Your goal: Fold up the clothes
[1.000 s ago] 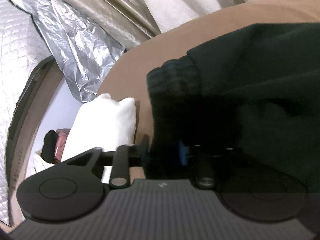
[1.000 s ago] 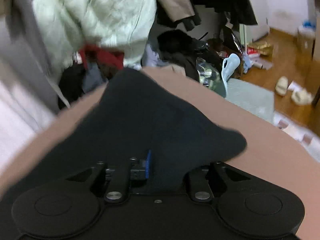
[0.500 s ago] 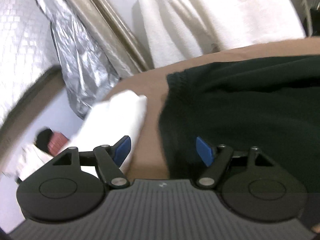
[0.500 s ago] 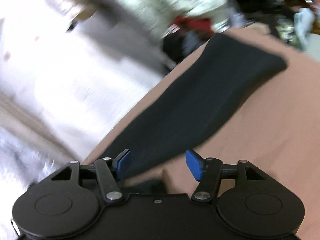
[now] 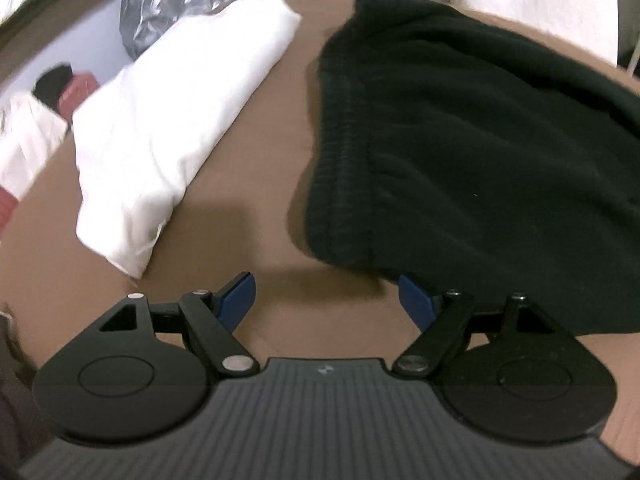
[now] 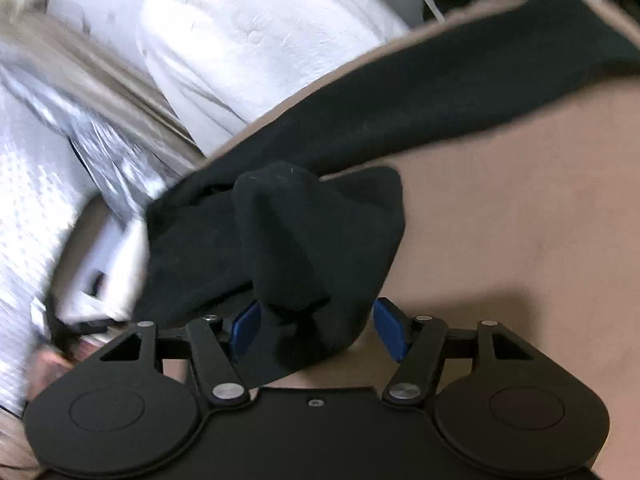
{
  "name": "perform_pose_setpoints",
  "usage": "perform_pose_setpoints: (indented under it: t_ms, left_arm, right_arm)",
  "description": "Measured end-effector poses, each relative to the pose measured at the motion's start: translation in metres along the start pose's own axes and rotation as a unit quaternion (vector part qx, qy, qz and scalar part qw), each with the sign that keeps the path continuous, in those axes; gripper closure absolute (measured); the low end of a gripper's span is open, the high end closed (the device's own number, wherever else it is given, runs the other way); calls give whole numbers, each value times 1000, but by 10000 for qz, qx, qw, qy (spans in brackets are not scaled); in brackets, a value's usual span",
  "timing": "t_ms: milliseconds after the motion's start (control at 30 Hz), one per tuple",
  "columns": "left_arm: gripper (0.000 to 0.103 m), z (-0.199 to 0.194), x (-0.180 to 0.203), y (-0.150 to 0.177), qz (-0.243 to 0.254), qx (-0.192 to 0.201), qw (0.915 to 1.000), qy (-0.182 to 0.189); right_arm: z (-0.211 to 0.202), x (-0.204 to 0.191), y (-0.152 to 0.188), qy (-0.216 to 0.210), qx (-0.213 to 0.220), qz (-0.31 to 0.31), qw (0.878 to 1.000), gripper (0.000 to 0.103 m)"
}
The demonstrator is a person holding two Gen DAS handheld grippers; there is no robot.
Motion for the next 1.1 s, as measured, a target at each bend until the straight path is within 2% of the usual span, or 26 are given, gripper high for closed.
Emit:
perform_pose_setpoints:
  t_ms: [67,200,267,333,433,467,533,600,633,667,700,733,767,833,900,967,1033,1100]
  left_arm:
    - [24,0,-14,0,-353,35,9993,96]
    - [24,1,-23,4,-1093,85,9921,607]
    - [24,6,-19,11,-1430,2,9855,918]
    - [24,17,-11,15,-1788,-93,9769,1164]
    - [22,41,-4,25,-2262,-252,9668,1160]
    - [19,47,-2,25,-2301,-290,9664,1111]
    - [18,51,5,18,-2081,-258,9730,964]
    - [18,52,14,8,-1757,-197,9807,838]
    - [18,53,18,2,-1586,-166,9841,786]
    - [18,53,21,-2,-1443,-140,9867,741]
    - [18,54,22,-5,-1404,-132,9873,727]
    - [18,54,23,-8,-1384,-128,9877,716]
    - [18,53,22,-9,-1446,-136,9867,729]
    - [18,48,17,-7,-1644,-107,9829,819]
    - [18,42,9,-4,-1783,-65,9796,924]
    - [18,40,4,1,-1903,-52,9761,1047]
    - [17,40,-1,3,-2126,-57,9699,1181]
    - [18,46,-6,3,-2473,-45,9599,1323]
  right_arm:
    - [0,2,10,-209,-25,190,9996,35]
    - [21,-2,27,-405,-240,400,9981,35]
    - [36,-4,39,-222,-331,333,9987,34]
    - [53,-5,48,50,-240,258,9994,33]
    - [69,-14,54,213,206,59,9995,31]
    - [74,-17,54,237,401,70,9989,28]
    - [83,-21,53,278,792,138,9964,18]
    - [84,-22,47,371,1194,306,9917,18]
    - [85,-24,44,478,1304,244,9900,24]
    - [86,-26,41,657,1336,78,9888,52]
    - [88,-27,37,893,1307,-136,9873,70]
    - [89,-27,32,1135,1176,-407,9857,80]
    - [85,-30,26,1203,1134,-623,9843,83]
    - [65,-42,6,1277,1405,-1061,9761,84]
    - [29,-57,-23,1606,1948,-1748,9517,84]
    - [-11,-60,-49,1801,2412,-1851,9355,84]
    - [-22,-56,-61,1931,2336,-1906,9337,83]
    - [-16,-42,-58,2381,2031,-2208,9237,80]
Point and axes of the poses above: each gripper's, at about its wrist camera, not at the fingertips, and z roughly the way its jaws point, x to its right, y to its underside, the point moved 8 cm from there along z, roughly the way its jaws point, and after that the axes turned 11 degrees about x, right-handed, at the moved point
